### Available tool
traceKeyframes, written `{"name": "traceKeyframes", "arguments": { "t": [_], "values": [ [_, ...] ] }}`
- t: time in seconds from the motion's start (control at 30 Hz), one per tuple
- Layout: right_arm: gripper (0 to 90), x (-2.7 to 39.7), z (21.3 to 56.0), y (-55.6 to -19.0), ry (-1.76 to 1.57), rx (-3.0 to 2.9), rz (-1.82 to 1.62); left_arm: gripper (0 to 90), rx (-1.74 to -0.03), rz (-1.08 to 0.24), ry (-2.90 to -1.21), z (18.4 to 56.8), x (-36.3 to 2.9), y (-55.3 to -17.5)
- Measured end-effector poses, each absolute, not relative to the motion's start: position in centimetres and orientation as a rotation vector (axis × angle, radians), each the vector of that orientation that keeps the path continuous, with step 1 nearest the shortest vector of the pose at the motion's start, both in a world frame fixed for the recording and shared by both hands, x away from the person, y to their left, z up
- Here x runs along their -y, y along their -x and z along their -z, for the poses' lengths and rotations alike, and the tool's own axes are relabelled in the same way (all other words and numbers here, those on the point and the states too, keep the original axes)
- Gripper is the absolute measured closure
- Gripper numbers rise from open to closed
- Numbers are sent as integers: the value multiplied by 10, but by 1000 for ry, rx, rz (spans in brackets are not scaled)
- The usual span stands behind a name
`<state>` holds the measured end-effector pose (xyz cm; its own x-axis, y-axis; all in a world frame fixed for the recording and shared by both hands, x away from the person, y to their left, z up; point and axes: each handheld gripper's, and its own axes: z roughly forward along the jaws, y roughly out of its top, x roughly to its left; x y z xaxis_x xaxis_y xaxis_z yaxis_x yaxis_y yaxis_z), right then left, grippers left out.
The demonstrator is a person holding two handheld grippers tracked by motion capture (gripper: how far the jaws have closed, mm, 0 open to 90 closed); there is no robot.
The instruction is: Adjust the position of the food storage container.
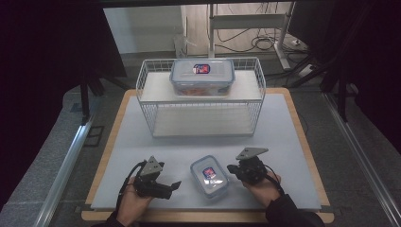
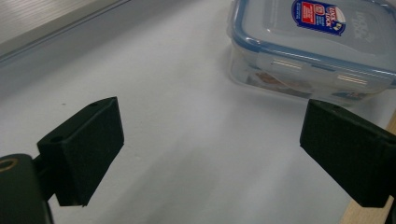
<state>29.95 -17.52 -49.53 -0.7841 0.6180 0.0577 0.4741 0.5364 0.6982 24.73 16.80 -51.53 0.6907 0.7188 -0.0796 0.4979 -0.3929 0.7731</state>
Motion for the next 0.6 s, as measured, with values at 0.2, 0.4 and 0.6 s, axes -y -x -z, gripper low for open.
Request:
{"name": "traceKeyframes", "arguments": {
  "t": [0.2, 0.4, 0.6],
  "values": [
    [897, 192, 487, -278, -942, -2544, -1156, 62, -955, -358, -2068, 516, -174, -249],
    [896, 193, 495, -253, -934, -2594, -1150, 63, -973, -366, -2057, 516, -179, -250],
    [896, 180, 507, -243, -907, -2697, -1117, 64, -988, -369, -2045, 518, -181, -252]
  ]
}}
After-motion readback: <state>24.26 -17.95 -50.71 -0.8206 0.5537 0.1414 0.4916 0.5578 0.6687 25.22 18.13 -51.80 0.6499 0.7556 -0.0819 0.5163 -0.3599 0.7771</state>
